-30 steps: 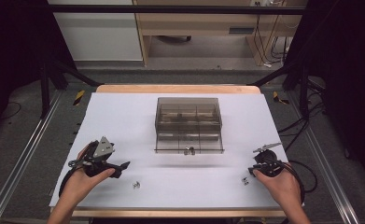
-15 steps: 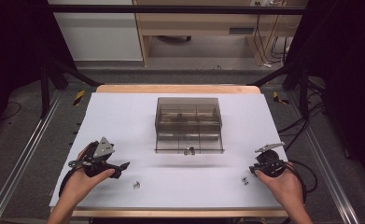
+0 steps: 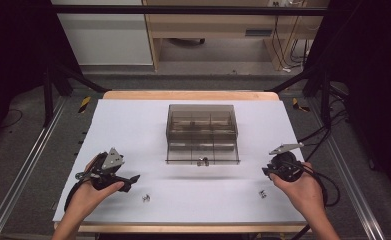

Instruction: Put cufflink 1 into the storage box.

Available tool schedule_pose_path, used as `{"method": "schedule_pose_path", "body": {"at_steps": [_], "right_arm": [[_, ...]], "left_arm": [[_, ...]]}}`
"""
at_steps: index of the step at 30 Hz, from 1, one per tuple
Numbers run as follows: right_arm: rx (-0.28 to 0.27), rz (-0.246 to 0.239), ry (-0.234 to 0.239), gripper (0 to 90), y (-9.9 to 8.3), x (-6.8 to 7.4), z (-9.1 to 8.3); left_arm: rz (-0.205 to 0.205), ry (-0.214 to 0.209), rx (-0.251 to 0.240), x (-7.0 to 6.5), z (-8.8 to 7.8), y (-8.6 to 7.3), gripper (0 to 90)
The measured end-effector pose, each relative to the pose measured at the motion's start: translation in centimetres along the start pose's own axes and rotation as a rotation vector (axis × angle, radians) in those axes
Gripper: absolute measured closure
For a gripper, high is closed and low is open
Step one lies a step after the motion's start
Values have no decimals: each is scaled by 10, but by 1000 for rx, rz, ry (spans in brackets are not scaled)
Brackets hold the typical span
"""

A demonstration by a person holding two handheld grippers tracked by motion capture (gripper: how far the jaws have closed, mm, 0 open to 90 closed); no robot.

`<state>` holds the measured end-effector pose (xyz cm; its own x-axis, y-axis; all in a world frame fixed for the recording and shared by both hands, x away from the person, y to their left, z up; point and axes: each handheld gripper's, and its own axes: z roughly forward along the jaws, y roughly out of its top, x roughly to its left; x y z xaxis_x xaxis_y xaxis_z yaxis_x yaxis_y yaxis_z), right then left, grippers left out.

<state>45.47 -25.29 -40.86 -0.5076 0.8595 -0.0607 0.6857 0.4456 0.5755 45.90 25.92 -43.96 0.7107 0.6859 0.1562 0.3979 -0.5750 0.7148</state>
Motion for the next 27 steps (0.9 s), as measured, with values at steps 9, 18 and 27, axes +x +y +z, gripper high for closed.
{"method": "schedule_pose_path", "body": {"at_steps": [9, 18, 27], "right_arm": [[-42, -59, 0, 733, 30, 9, -12], [-54, -106, 3, 733, 54, 18, -17], [-83, -140, 33, 733, 73, 30, -15]], "left_arm": [[-3, 3, 3, -2, 6, -2, 61], [-31, 24, -8, 1, 9, -5, 42], [-37, 33, -7, 1, 10, -6, 43]]}}
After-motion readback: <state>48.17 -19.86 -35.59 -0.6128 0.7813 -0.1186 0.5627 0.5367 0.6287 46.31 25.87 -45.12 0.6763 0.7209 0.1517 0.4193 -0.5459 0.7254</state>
